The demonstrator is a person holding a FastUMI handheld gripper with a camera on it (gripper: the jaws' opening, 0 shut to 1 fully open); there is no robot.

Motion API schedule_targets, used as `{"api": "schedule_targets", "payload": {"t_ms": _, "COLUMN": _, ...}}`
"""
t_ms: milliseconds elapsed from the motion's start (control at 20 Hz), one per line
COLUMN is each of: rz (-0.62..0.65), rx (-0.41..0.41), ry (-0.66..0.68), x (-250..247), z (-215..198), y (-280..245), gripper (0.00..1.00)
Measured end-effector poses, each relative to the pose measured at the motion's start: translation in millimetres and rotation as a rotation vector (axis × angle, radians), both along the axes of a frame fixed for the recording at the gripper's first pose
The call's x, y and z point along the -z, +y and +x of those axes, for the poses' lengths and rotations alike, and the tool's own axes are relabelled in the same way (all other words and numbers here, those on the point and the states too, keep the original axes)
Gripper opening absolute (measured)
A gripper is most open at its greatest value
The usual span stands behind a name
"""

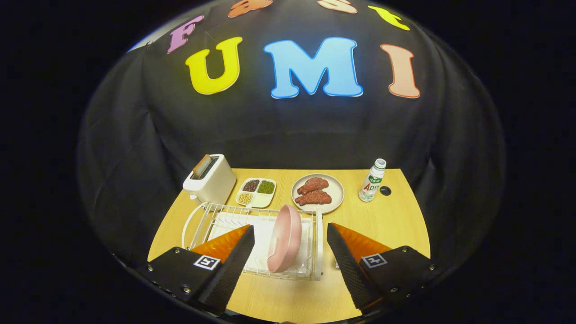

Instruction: Take the plate from the dish rack, then take the spoon from the basket and place it into the plate.

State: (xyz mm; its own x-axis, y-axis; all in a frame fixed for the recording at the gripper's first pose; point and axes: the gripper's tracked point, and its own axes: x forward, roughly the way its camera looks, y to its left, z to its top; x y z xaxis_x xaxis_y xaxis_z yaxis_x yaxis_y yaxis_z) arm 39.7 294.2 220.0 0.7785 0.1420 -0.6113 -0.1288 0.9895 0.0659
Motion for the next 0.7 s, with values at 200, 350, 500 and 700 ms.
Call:
{"api": "schedule_targets", "payload": {"t_ms": 200, "rz": -0.034, "rx": 0.038, "ry": 0.103, "x": 18, "z": 16, "y": 8, "gripper": 0.98}}
{"api": "schedule_targets", "payload": {"t_ms": 350, "rz": -0.055, "rx": 0.053, "ry": 0.168, "x": 31, "z": 24, "y": 14, "gripper": 0.98}}
{"api": "schedule_targets", "payload": {"t_ms": 500, "rz": -0.059, "rx": 0.077, "ry": 0.228, "x": 43, "z": 36, "y": 15, "gripper": 0.98}}
{"api": "schedule_targets", "payload": {"t_ms": 700, "rz": -0.118, "rx": 0.119, "ry": 0.322, "x": 69, "z": 50, "y": 8, "gripper": 0.96}}
